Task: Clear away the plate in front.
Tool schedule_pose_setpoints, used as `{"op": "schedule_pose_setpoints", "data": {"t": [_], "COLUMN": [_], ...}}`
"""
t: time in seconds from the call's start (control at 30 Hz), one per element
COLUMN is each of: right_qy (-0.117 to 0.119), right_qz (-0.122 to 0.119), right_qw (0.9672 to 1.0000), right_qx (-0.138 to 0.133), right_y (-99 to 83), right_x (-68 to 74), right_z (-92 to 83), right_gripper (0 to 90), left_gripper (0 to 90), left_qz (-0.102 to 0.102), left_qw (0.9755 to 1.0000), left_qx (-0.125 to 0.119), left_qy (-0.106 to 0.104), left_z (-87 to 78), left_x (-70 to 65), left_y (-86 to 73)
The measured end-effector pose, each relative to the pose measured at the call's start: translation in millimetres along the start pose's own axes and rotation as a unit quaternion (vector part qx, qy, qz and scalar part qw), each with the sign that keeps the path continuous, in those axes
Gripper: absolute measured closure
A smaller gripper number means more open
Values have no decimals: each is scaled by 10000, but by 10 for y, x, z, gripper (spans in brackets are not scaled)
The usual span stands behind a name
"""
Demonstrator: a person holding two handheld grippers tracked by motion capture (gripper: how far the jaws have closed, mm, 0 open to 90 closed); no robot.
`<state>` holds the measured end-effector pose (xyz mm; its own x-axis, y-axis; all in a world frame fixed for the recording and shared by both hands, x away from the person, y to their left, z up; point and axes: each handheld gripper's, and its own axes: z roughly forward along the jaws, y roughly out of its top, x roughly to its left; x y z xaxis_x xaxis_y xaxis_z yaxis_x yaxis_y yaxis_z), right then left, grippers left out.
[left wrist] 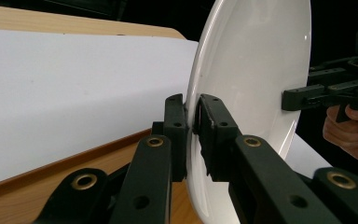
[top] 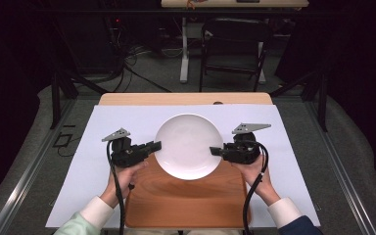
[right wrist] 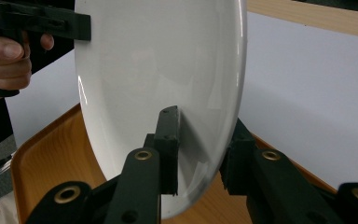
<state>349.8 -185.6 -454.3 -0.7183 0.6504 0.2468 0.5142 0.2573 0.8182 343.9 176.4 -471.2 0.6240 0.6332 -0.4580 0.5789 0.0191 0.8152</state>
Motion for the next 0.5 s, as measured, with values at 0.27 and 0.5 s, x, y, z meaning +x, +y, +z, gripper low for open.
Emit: {"op": "schedule_pose_setpoints", "data": {"t": [0.27, 0.5], "right_qy": [59, 150], "right_qz": [-16, 4], "right_qw": [10000, 9999], "right_qx": [11, 51], "right_y": [-22, -78], "right_x": [64, 156], "right_z": [-26, -76], "right_gripper": [730, 735], "left_gripper": [817, 817], "left_qz": [27, 4], "left_qw": [10000, 10000], "left_qx": [11, 68], "left_qy": [8, -49], "left_z": [-80, -155], "left_x": [-49, -101], "left_y": [-33, -96]}}
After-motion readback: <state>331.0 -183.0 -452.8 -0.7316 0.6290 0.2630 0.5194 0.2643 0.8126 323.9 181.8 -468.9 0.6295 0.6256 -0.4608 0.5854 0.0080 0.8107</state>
